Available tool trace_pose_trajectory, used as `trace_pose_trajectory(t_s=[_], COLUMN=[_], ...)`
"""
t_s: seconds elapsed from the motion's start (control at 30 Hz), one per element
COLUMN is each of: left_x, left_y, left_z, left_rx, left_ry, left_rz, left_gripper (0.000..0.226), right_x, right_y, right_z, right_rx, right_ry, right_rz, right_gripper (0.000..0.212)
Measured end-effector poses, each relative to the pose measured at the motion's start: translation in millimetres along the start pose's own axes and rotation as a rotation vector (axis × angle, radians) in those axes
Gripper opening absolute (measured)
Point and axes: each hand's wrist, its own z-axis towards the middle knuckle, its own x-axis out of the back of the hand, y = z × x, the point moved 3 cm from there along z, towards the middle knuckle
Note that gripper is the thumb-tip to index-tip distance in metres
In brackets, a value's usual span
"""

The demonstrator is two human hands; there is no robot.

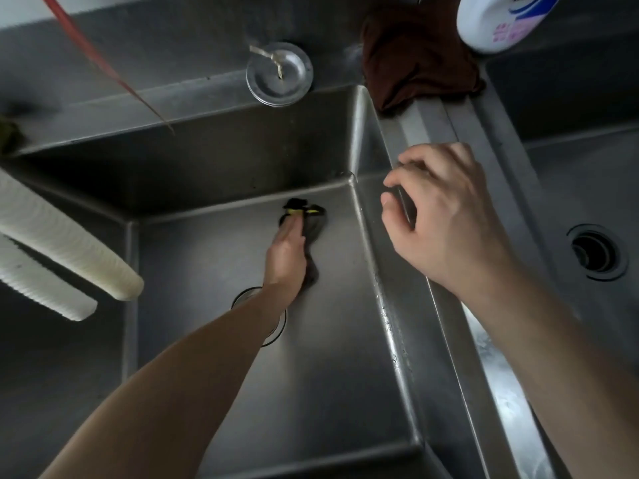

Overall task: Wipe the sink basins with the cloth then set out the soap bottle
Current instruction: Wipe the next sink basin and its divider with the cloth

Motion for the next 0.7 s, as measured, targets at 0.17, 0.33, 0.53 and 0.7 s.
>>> trace_pose_trajectory(t_s=[0.17,0.33,0.53,0.7], left_x=[49,66,60,38], left_y=[-16,-18,25,61], left_z=[12,56,97,82], left_rx=[0.712,0.941,0.882,1.011], left_ry=[0.436,0.575,0.129,0.364], left_rz=[-0.363,-0.644,-0.05,-0.925], left_gripper=[0.046,0.044,0.059,0.044], right_x=[0,-1,-1,0], right_y=[1,2,1,1], right_z=[0,1,2,2], right_rx=[-0.012,-0.008,-0.013,-0.018], right_ry=[0.008,0.017,0.022,0.019], right_rz=[0.015,0.027,0.043,0.036], right_gripper=[0.025,0.025,0.024,0.025])
